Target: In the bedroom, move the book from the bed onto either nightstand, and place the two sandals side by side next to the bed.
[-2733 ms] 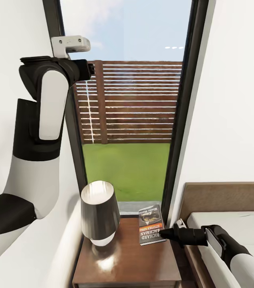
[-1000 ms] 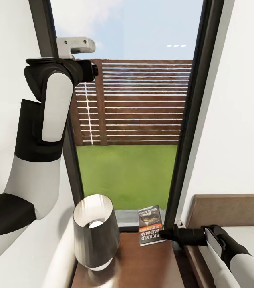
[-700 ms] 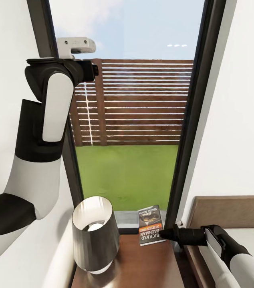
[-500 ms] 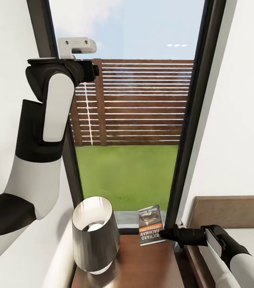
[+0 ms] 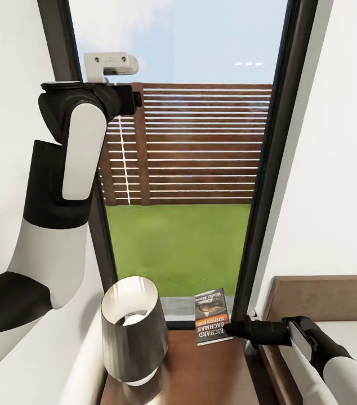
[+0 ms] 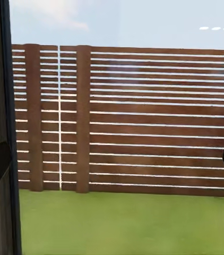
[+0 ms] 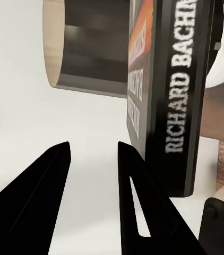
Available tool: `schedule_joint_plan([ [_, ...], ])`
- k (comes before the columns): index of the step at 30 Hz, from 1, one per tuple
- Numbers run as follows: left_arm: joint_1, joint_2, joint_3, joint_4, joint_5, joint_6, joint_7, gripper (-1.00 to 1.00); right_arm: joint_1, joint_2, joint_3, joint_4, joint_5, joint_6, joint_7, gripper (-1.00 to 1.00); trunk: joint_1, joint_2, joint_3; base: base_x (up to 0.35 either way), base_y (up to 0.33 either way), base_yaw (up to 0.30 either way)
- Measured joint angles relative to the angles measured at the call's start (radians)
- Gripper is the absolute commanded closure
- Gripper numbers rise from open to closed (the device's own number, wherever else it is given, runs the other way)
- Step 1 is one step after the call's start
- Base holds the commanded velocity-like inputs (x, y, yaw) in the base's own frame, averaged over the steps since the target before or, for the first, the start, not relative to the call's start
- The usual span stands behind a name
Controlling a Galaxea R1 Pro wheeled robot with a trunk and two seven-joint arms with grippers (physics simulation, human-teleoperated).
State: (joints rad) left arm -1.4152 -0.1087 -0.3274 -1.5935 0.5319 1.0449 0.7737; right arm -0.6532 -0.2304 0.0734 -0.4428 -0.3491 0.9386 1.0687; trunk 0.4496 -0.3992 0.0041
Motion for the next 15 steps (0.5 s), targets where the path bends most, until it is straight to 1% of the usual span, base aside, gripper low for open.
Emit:
schedule_joint_plan([
  [15, 0.000, -0.004, 0.000, 0.000, 0.000, 0.000, -0.002, -1.00, 0.000, 0.001, 0.000, 0.000, 0.000, 0.000, -0.001, 1.00, 0.000, 0.000, 0.000, 0.000, 0.000, 0.000],
])
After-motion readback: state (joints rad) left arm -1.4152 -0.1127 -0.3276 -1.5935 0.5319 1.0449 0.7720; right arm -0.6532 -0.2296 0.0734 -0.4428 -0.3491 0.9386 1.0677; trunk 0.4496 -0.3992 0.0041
